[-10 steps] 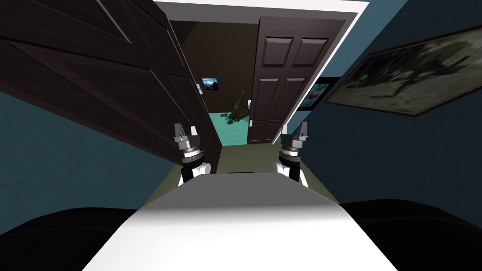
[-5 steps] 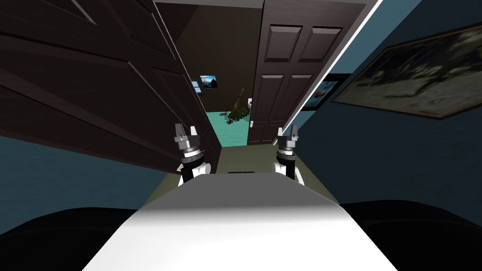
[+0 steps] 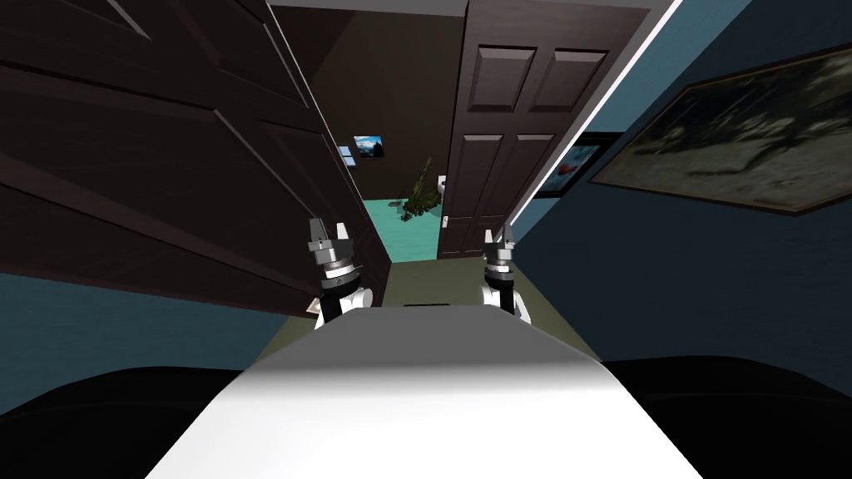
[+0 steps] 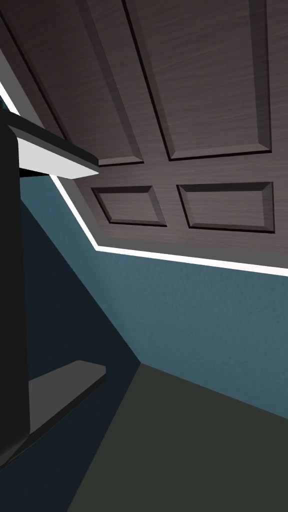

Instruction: Pull the door open

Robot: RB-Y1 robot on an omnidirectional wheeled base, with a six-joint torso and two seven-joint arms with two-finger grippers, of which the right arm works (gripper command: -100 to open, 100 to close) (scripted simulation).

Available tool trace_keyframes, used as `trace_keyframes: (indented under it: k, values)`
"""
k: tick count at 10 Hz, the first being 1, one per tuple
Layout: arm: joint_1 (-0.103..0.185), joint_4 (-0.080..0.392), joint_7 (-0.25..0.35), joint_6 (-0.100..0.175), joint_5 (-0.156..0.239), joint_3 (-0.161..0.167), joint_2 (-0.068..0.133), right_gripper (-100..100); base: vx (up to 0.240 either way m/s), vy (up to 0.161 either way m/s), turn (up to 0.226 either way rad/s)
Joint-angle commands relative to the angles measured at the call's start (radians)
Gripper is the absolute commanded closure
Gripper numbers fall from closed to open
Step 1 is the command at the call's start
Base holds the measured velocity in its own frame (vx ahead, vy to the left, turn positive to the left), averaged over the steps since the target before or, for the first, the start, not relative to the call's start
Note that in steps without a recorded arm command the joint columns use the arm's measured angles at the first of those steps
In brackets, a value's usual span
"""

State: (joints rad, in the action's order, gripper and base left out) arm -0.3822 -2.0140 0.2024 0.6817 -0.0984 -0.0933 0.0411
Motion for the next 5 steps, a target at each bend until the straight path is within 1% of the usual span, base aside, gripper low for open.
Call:
trace_keyframes:
  k: [1,5]
  values:
    - [0.015,0.046,0.006,0.007,-0.007,-0.002,0.007,-100,0.103,0.008,-0.006]
    - [0.059,0.166,0.019,0.024,-0.027,-0.01,0.023,-100,0.096,0.008,-0.007]
